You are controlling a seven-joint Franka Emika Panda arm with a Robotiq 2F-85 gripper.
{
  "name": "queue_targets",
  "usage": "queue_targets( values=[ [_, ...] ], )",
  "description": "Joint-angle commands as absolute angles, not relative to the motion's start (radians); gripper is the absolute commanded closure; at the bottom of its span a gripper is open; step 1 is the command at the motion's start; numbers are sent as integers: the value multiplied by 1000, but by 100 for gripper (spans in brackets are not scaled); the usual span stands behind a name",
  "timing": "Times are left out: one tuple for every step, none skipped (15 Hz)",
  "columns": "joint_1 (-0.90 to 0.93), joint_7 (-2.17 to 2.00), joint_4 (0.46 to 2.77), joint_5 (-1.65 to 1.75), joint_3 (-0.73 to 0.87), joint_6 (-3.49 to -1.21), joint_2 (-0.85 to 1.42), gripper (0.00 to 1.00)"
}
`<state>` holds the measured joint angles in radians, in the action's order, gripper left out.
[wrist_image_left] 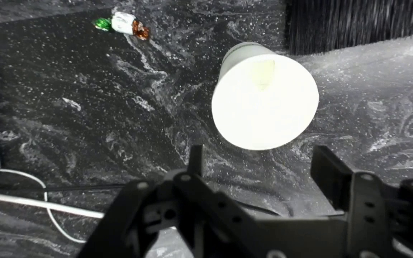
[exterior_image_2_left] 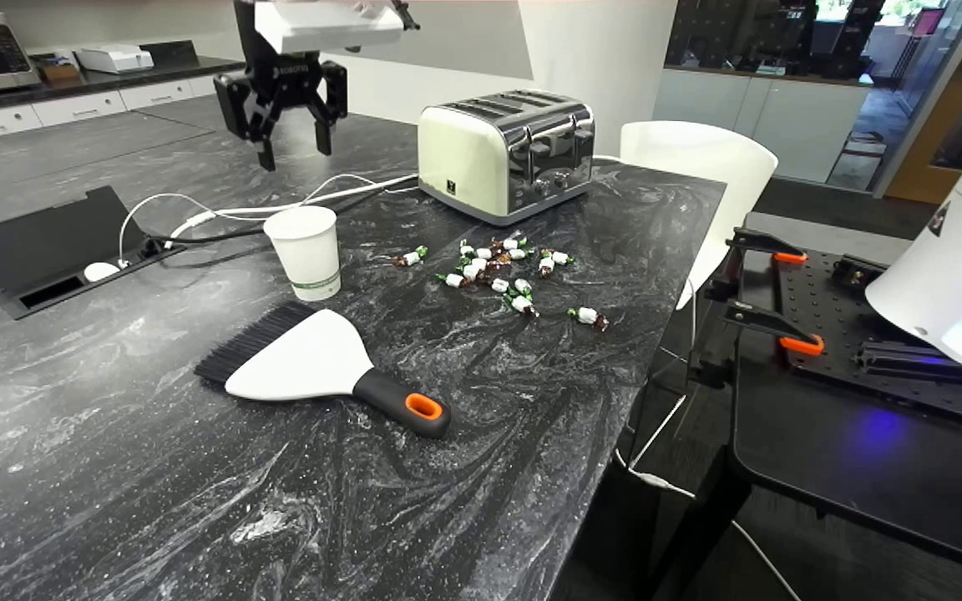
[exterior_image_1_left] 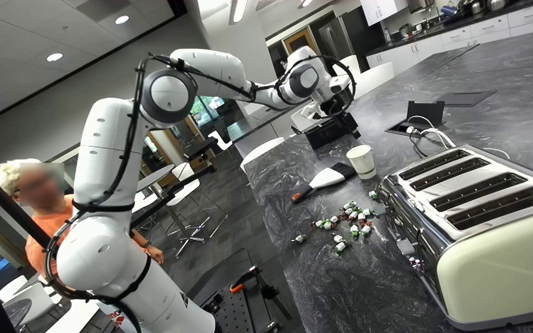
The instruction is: Empty the candy in the cup onto the table
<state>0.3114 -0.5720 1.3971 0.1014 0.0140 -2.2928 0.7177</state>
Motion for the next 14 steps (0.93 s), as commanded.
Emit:
queue_targets(
  values=[
    [325,-553,1622,125,21,-2262,482,0],
    [327,-550,1662,139,18,-2244,430,0],
    [328,-553,1702,154,17,-2223,379,0],
    [324,-541,1743,166,7,-2201,328,0],
    [318,-530,1786,172,-5,-2179,278,0],
    [311,-516,1828,180,-16,-2160,234,0],
    [305,-499,1862,185,-24,-2141,195,0],
    [299,-488,1897,191,-32,-2127,158,0],
    [291,-478,1932,192,-42,-2118,121,0],
    [283,-467,1967,193,-51,-2122,87,0],
    [275,-457,1998,193,-59,-2125,56,0],
    [267,-450,2022,191,-68,-2125,31,0],
    [258,-440,2042,187,-77,-2124,10,0],
    [256,-474,1961,186,-86,-2124,88,0]
  ],
)
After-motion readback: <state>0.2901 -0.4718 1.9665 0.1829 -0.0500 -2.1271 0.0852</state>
